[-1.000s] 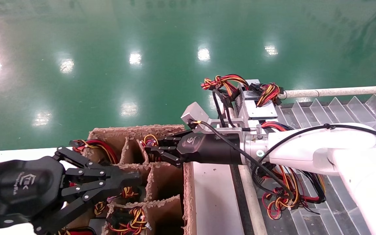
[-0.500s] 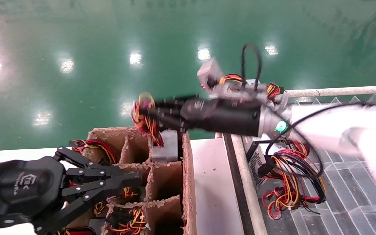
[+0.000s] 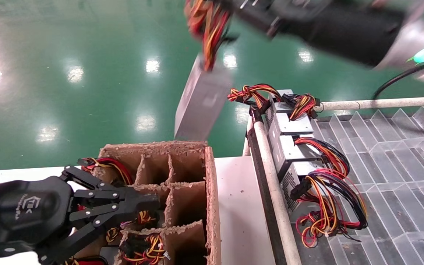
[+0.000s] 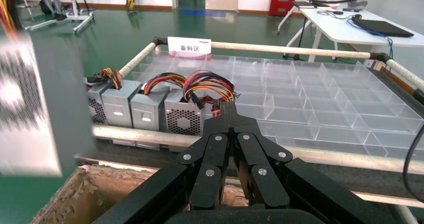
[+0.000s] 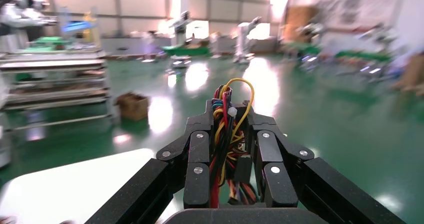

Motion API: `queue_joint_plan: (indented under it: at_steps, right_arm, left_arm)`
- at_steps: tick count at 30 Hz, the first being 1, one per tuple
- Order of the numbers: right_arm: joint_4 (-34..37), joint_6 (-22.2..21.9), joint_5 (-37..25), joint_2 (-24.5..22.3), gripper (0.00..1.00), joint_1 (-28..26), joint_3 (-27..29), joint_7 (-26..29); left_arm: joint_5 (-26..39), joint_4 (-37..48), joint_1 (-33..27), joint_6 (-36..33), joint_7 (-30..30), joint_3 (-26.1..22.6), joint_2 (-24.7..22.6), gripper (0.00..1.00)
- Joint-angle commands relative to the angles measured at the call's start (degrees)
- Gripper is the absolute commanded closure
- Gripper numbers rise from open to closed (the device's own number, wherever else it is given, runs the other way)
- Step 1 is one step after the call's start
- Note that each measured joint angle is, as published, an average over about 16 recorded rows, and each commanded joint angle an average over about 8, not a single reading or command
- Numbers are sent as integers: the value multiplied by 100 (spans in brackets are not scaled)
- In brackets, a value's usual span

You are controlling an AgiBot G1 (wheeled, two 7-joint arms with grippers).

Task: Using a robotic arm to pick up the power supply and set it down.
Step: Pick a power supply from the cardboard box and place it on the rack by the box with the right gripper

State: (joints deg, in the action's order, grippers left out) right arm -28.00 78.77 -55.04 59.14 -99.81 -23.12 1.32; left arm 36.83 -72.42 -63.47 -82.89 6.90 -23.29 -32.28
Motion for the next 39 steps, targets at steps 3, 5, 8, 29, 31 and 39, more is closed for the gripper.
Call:
queue_joint_plan:
  at_steps: [3,5,8,29,31,39]
  right_arm:
    - [-519,-307,85,-446,100,-28,162,202]
    - [-823,-489,82,-737,100,41,228,346]
    - [-1271,-759,52,-1228,100,208,321,589]
    - [-2457,-1827,579,-3679,100,2993,979,1285]
    - [-2370,-1830,638,-3654,100,3117,1015,1169]
    - [-2026,-1564,591,-3197,100,2914,904,817]
  left_arm:
    - [0,0,0,0,0,0,0,100]
    - [0,0,0,0,0,0,0,100]
    - [0,0,0,0,0,0,0,100]
    - [-1,0,0,0,0,-1,0,100]
    - [-1,0,0,0,0,-1,0,100]
    - [-1,0,0,0,-1,-1,0,100]
